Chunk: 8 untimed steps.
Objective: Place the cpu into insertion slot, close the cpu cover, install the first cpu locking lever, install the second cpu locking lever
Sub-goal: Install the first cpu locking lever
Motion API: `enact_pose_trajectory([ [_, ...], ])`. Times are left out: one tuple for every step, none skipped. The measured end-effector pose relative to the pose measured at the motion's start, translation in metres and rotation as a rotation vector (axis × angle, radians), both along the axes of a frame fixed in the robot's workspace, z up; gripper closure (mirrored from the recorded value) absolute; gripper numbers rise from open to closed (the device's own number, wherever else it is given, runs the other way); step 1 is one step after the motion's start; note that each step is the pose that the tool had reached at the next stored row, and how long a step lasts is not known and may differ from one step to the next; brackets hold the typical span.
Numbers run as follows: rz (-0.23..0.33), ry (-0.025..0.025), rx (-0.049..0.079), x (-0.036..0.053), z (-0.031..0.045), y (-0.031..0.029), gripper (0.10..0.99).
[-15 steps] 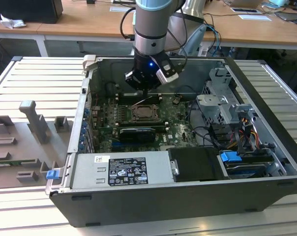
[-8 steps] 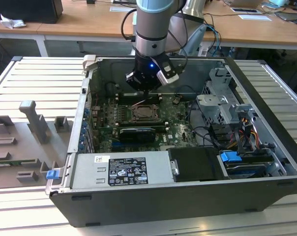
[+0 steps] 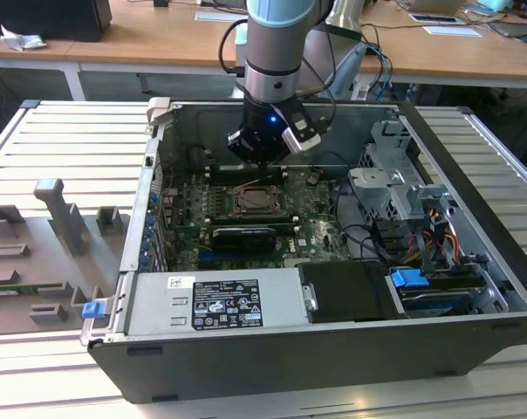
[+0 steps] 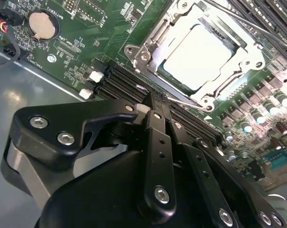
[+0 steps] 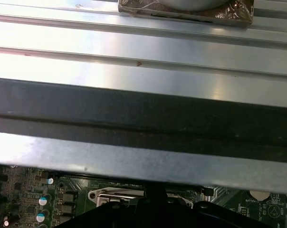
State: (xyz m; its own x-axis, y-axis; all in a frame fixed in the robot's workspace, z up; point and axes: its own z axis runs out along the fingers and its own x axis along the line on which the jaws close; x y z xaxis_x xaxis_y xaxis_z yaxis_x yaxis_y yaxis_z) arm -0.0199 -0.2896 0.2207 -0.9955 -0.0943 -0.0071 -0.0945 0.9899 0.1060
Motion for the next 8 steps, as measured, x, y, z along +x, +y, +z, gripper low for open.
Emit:
enact_pose_trajectory([
  [0.000, -0.0001, 0.000, 0.0007, -0.0009, 0.0000, 0.980],
  [0.000, -0.0001, 0.000, 0.0018, -0.0026, 0.0001, 0.980],
  [0.000, -0.0001, 0.000, 0.0029, -0.0047, 0.0001, 0.980],
  [0.000, -0.0001, 0.000, 0.0034, -0.0065, 0.0001, 0.980],
  [0.000, -0.0001, 0.000, 0.0037, -0.0075, 0.0001, 0.980],
  [0.000, -0.0001, 0.000, 0.0039, -0.0088, 0.0001, 0.980],
  [0.000, -0.0001, 0.000, 0.0041, -0.0099, 0.0001, 0.980],
  [0.000, -0.0001, 0.000, 0.0042, -0.0108, 0.0001, 0.980],
])
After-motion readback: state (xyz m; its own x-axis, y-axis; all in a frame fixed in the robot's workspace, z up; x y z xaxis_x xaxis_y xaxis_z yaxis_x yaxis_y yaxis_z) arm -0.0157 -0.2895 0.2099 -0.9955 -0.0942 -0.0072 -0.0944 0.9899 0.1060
